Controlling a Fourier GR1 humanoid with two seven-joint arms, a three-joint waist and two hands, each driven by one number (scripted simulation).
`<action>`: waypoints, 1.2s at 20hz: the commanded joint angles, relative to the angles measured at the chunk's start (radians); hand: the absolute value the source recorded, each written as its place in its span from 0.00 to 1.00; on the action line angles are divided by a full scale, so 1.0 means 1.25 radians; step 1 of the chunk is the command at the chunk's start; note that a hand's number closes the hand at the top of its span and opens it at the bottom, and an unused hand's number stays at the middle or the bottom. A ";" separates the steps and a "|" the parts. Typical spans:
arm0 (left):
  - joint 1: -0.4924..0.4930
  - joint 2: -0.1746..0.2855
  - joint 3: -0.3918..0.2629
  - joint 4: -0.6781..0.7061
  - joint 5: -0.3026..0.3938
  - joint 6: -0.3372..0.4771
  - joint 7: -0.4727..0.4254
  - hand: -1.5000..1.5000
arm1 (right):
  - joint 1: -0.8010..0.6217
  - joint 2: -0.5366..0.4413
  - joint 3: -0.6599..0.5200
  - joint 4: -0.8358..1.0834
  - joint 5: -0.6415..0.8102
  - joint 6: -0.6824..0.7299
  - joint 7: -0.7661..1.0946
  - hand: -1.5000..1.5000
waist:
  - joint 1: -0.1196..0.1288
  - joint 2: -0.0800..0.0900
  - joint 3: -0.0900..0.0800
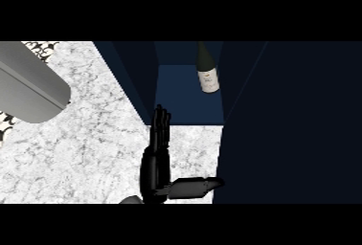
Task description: Pick up the wine, place it into the cabinet and close the cabinet
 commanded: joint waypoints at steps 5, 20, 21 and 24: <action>0.129 0.088 -0.022 -0.247 -0.062 0.033 0.064 0.00 | 0.082 -0.004 -0.001 -0.054 -0.060 0.040 -0.031 0.00 | -0.002 0.001 0.000; 0.336 0.320 0.012 -0.425 -0.035 -0.183 0.026 0.00 | 0.045 -0.003 0.122 -0.068 -0.033 0.084 0.062 1.00 | -0.001 0.002 -0.001; 0.333 0.349 0.049 -0.443 -0.015 -0.203 0.042 0.00 | 0.086 -0.023 0.065 -0.094 -0.110 0.106 0.050 1.00 | -0.003 0.002 0.000; 0.369 0.391 0.085 -0.495 0.015 -0.219 0.046 0.00 | 0.151 -0.007 0.132 -0.111 -0.155 0.103 0.101 1.00 | -0.005 0.000 0.000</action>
